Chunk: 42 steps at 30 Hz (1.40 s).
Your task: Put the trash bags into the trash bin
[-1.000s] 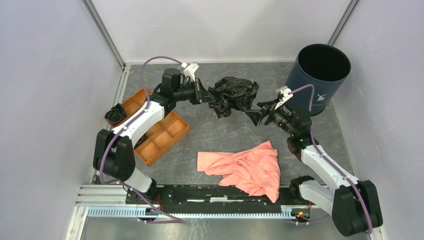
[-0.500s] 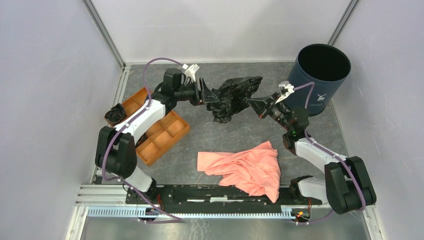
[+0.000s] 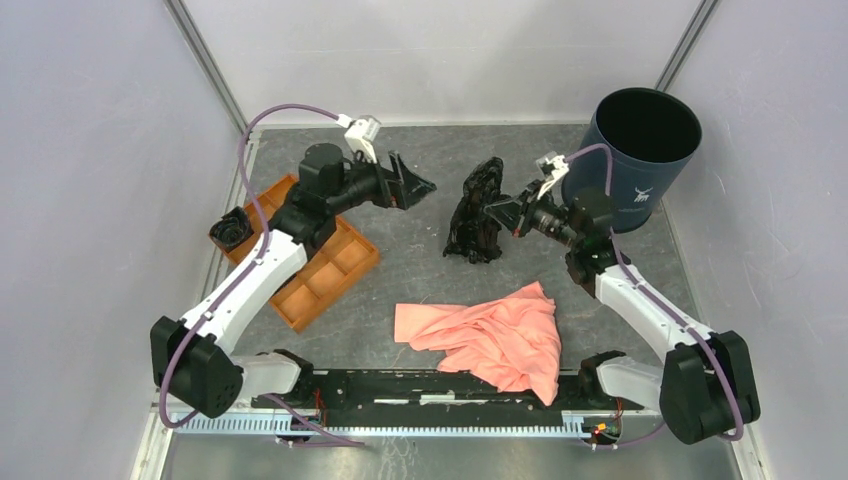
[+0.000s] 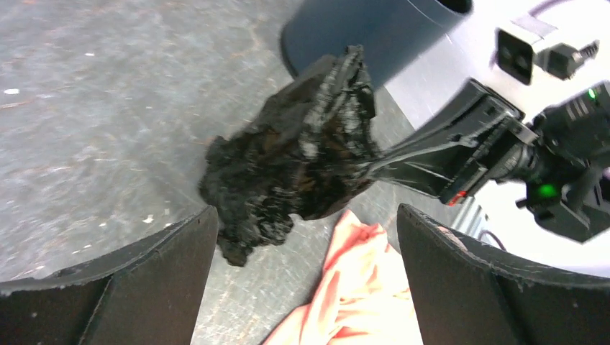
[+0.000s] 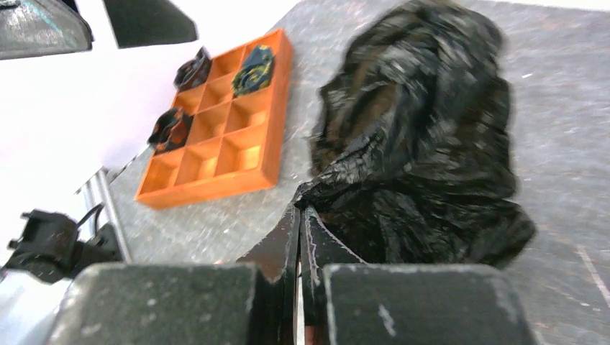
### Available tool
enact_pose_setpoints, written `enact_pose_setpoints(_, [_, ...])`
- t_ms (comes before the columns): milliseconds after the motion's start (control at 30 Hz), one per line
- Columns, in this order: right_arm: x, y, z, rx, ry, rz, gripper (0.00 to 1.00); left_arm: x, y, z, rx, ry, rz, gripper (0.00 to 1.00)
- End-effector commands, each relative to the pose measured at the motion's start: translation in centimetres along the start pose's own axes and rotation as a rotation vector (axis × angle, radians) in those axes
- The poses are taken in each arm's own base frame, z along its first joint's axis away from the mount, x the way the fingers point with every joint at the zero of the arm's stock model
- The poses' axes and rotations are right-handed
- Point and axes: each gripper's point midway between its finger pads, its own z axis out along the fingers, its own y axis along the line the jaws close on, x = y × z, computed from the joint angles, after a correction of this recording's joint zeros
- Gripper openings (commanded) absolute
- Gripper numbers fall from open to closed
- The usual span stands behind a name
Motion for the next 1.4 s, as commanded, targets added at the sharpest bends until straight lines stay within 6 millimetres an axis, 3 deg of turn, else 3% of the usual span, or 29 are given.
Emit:
enact_pose_setpoints(0, [0.0,4.3,0.7,-0.123,0.093,-0.084,0.01,1.6,-3.0,1.0,0.109,0.024,0.127,1.0])
enact_pose_setpoints(100, [0.3,7.2,1.5,-0.184,0.136,-0.139,0.0,2.0,-3.7,1.1,0.124,0.032,0.135,1.0])
enact_pose_setpoints(233, [0.2,9.4,1.5,-0.228,0.131,-0.153,0.01,1.9,-4.0,0.9,0.132,0.042,0.154,1.0])
enact_pose_setpoints(367, [-0.8,9.6,1.1,-0.222,0.103,-0.169,0.01,1.6,-3.2,0.8,0.074,0.036,0.151,0.99])
enact_pose_setpoints(467, [-1.4,9.3,0.9,-0.189,0.091,-0.196,0.0,1.1,-2.1,0.5,0.004,0.017,0.156,0.93])
enact_pose_setpoints(700, [-2.5,7.9,0.3,-0.084,0.068,-0.255,0.0,1.3,-2.6,0.4,0.037,0.011,0.158,0.85])
enact_pose_setpoints(967, [-3.3,8.7,-0.4,-0.105,0.041,-0.268,0.0,3.8,-2.0,2.5,0.065,0.124,0.081,0.62])
enact_pose_setpoints(1067, [-2.7,9.4,-0.4,-0.153,0.062,-0.276,0.0,3.8,-2.3,2.5,0.086,0.125,0.092,0.45])
enact_pose_setpoints(1267, [0.2,9.5,-0.5,-0.212,0.119,-0.227,0.04,1.5,-1.1,1.1,-0.023,0.03,0.174,0.06])
enact_pose_setpoints(1367, [3.1,9.8,-0.1,-0.254,0.142,-0.125,0.12,0.4,0.8,0.2,-0.152,-0.022,0.19,0.02])
